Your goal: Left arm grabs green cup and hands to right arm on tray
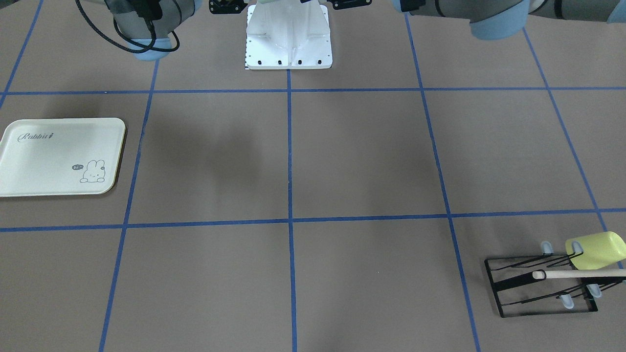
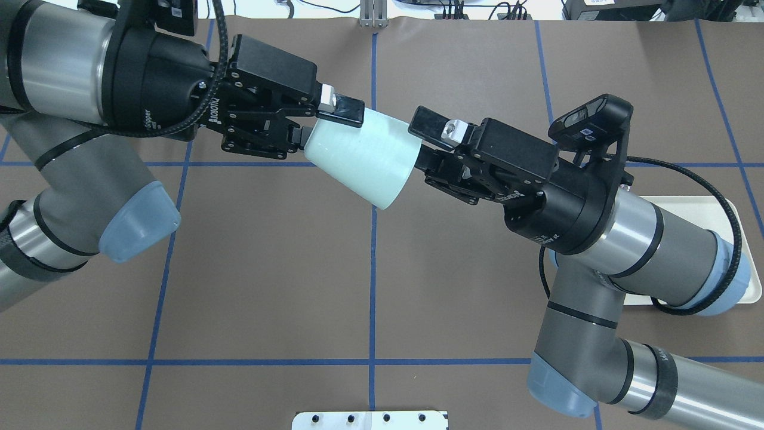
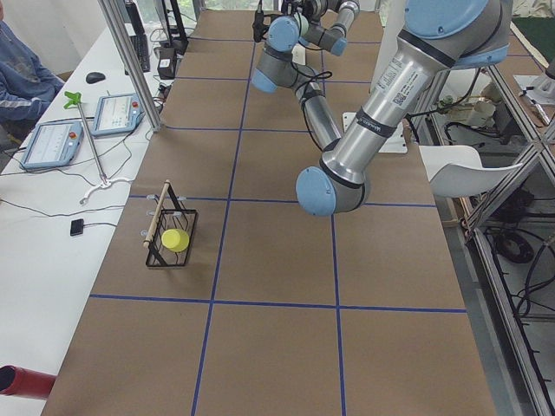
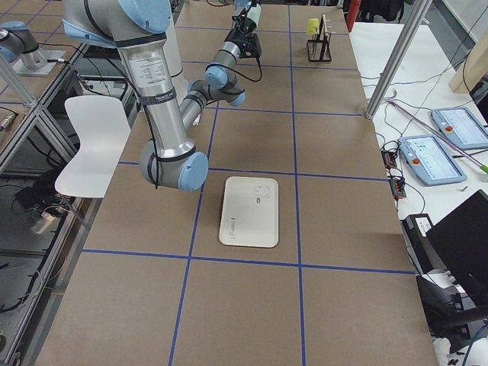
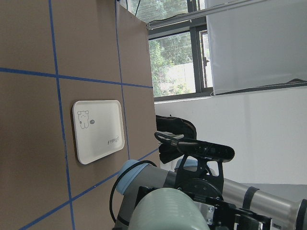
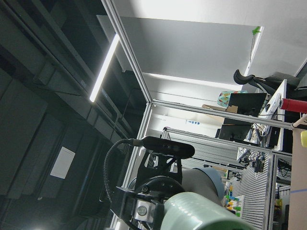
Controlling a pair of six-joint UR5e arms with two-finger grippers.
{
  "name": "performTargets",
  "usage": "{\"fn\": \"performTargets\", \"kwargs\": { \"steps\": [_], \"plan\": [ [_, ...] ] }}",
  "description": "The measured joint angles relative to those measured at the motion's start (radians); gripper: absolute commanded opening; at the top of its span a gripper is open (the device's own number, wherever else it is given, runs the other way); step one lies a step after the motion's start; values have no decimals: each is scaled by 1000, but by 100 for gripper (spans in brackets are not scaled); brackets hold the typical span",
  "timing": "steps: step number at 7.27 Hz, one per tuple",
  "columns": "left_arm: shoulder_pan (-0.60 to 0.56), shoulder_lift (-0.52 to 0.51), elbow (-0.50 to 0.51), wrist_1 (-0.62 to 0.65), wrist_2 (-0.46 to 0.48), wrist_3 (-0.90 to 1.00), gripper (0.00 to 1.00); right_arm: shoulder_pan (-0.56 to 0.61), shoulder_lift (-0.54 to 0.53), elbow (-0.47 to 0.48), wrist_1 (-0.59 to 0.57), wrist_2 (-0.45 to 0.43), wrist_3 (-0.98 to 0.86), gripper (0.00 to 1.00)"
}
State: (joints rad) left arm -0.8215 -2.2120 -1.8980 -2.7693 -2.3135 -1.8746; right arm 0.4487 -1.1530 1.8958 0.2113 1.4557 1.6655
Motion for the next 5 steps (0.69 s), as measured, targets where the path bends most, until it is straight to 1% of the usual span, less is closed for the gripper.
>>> {"fn": "performTargets", "kwargs": {
  "steps": [1,4,5],
  "plan": [
    [1,0,-2,0,0,0,0,-2,1,-1,-1,0,-1,66],
    [5,0,-4,0,0,0,0,-8,2,1,1,1,0,52],
    [8,0,-4,-1,0,0,0,-10,2,2,2,2,0,49]
  ]
}}
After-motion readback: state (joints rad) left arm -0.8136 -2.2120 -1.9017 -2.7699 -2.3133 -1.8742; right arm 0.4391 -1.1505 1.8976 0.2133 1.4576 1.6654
